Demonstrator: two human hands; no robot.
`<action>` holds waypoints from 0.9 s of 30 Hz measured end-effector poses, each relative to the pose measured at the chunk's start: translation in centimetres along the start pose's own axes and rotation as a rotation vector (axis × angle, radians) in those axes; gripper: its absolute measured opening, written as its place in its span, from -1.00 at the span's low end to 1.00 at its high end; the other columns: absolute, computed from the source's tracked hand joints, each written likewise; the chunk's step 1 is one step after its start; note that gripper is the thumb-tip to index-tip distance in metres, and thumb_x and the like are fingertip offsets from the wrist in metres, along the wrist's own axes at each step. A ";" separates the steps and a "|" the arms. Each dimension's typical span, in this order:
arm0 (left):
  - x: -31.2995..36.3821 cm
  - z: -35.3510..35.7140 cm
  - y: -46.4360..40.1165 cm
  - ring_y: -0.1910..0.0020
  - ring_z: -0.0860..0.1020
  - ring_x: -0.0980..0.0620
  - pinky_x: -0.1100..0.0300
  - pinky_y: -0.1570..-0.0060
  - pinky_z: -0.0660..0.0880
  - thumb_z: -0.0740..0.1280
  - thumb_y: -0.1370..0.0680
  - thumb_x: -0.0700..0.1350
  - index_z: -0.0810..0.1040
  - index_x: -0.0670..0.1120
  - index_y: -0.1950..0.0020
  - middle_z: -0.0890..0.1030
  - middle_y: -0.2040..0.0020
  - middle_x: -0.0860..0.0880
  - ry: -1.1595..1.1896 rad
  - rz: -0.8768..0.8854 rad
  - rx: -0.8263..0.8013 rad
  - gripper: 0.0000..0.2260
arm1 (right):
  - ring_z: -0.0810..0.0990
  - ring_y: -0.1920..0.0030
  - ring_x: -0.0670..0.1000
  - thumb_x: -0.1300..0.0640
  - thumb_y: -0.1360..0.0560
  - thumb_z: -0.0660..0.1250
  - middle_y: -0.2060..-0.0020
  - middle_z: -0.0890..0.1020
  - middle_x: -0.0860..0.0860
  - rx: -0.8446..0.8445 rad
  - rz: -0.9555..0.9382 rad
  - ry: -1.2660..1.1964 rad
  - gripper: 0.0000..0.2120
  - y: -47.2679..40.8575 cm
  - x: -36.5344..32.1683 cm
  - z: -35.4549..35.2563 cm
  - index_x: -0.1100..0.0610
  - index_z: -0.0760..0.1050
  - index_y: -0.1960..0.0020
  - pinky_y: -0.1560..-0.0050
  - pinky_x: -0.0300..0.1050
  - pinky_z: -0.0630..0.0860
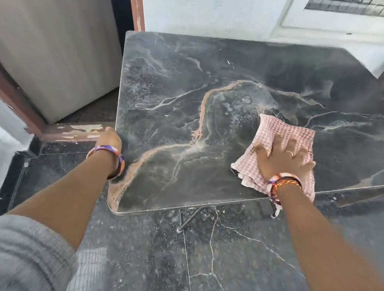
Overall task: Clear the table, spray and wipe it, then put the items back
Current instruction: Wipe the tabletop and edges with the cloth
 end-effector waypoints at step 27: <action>20.9 1.4 -0.7 -0.36 0.30 -0.26 -0.09 -0.32 0.27 0.24 -0.53 -0.06 0.41 -0.22 -0.27 0.21 -0.45 -0.28 -0.104 0.442 0.428 -0.63 | -0.14 -0.49 0.34 -0.29 -0.52 -0.10 -0.54 -0.06 0.10 0.002 -0.095 -0.014 -0.34 -21.3 -3.9 -3.2 -0.02 -0.07 -0.53 -0.43 0.33 -0.24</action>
Point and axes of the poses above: each hand's wrist, its own y-axis away from the middle knuckle, its own z-axis out of the palm, x = y × z, the point moved 10 cm from there along -y, towards the middle knuckle
